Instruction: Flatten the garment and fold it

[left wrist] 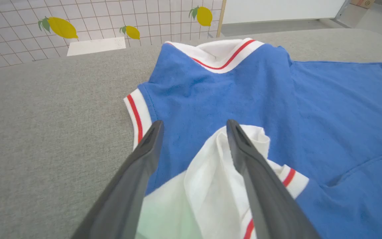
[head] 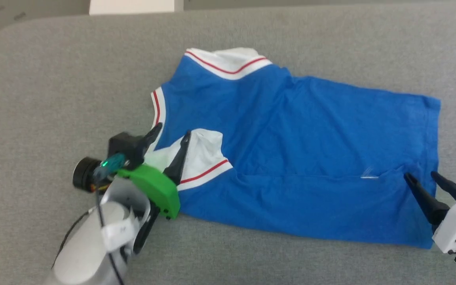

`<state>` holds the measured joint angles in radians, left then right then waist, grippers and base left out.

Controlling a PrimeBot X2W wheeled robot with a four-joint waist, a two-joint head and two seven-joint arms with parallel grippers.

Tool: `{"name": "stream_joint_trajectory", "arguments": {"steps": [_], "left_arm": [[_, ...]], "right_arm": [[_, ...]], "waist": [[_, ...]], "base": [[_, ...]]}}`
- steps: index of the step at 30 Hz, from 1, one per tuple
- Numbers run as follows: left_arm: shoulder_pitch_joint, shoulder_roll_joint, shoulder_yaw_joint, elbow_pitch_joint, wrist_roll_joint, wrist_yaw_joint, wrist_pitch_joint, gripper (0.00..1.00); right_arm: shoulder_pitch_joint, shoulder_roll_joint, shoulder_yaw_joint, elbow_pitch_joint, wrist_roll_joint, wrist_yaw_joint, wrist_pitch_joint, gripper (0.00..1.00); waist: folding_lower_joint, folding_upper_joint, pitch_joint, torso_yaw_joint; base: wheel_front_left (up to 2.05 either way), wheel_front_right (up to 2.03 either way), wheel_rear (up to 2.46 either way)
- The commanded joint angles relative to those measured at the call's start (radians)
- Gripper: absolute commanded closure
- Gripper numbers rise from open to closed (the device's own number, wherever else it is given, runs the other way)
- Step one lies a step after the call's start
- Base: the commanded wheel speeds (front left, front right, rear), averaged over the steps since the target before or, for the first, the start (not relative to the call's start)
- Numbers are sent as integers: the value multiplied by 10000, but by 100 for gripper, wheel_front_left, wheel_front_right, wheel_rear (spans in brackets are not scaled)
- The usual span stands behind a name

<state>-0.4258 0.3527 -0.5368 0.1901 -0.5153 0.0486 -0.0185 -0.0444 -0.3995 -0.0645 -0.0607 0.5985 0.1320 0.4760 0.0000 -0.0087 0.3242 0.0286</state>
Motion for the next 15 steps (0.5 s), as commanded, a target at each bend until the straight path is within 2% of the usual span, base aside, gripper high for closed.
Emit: {"name": "stream_joint_trajectory", "arguments": {"steps": [1, 4, 8, 15], "left_arm": [[319, 113, 135, -276, -19, 194, -258, 0], [877, 197, 424, -934, 102, 688, -890, 0], [1850, 48, 857, -1829, 110, 1403, -1827, 0], [3420, -391, 1421, -2688, 485, 2031, -2407, 0]], "right_arm": [[132, 164, -142, -251, -119, -13, -200, 0], [273, 591, -583, -665, -518, -13, -860, 0], [318, 1507, -1373, -1108, -1445, -13, -2430, 0], [853, 2597, -1618, -1160, -2712, -13, -4463, 0]], "waist": [[0, 87, -487, 29], [0, 87, -793, 32], [0, 87, -1112, -8], [0, 87, -1533, -34]], "base": [[0, 0, 0], [0, 0, 0], [0, 0, 0], [0, 0, 0]]}}
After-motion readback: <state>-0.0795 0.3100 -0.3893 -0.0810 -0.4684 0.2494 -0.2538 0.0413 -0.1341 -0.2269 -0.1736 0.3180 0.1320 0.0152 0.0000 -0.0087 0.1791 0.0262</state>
